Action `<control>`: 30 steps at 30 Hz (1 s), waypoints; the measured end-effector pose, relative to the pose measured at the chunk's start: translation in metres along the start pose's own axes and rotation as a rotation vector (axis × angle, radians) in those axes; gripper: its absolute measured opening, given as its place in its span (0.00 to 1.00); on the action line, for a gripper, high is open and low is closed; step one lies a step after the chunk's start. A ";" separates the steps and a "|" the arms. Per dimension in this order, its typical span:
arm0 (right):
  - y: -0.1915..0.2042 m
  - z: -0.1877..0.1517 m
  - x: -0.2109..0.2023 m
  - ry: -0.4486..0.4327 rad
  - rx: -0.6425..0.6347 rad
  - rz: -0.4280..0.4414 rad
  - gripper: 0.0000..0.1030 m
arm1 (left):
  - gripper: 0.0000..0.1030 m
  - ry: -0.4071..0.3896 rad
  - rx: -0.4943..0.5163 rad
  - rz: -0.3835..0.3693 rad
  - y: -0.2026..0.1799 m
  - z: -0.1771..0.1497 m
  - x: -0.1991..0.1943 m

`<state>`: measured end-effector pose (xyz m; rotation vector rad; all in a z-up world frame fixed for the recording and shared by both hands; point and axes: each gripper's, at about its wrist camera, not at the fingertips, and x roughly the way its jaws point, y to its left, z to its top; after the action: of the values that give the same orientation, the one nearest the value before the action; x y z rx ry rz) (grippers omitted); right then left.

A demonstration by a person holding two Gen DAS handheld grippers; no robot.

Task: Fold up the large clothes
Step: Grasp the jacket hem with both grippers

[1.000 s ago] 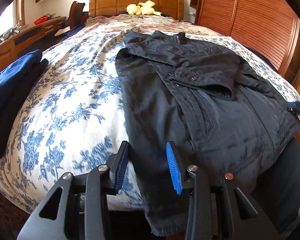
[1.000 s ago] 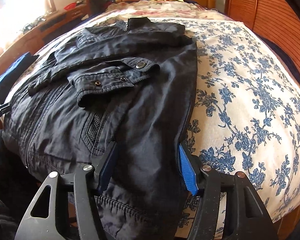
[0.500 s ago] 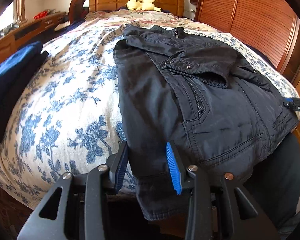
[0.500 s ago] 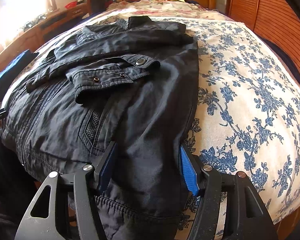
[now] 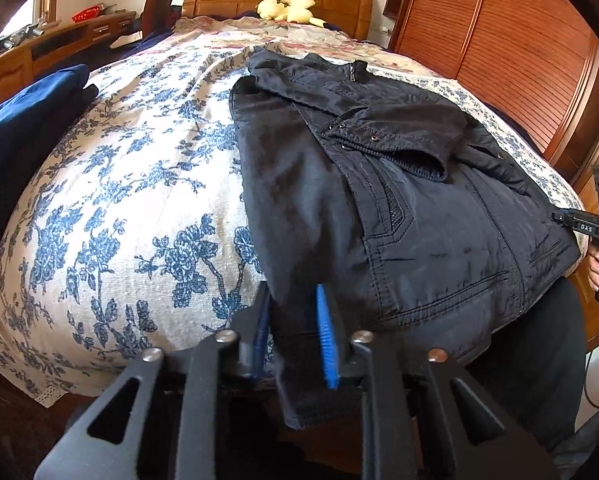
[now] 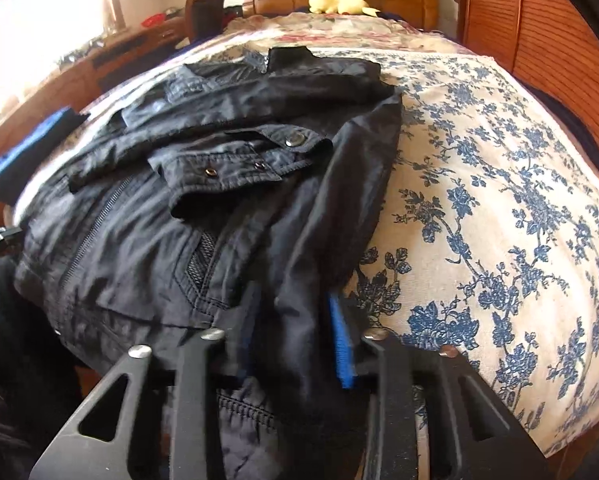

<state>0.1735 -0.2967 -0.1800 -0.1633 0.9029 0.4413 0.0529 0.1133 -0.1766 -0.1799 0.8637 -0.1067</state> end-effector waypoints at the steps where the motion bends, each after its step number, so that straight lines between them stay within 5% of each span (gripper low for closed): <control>1: 0.000 0.001 -0.001 -0.007 -0.003 0.001 0.17 | 0.06 -0.008 0.010 -0.007 -0.001 0.001 -0.003; 6: 0.000 0.010 -0.012 -0.046 -0.005 0.015 0.06 | 0.03 -0.069 0.025 -0.015 -0.007 0.017 -0.025; 19: 0.014 0.071 -0.082 -0.270 0.026 0.114 0.03 | 0.03 -0.299 0.104 -0.031 -0.028 0.106 -0.112; 30: 0.049 0.090 -0.176 -0.434 -0.063 0.079 0.02 | 0.03 -0.410 0.114 -0.050 -0.020 0.118 -0.184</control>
<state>0.1223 -0.2765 0.0158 -0.0837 0.4702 0.5534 0.0238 0.1372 0.0391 -0.1107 0.4431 -0.1589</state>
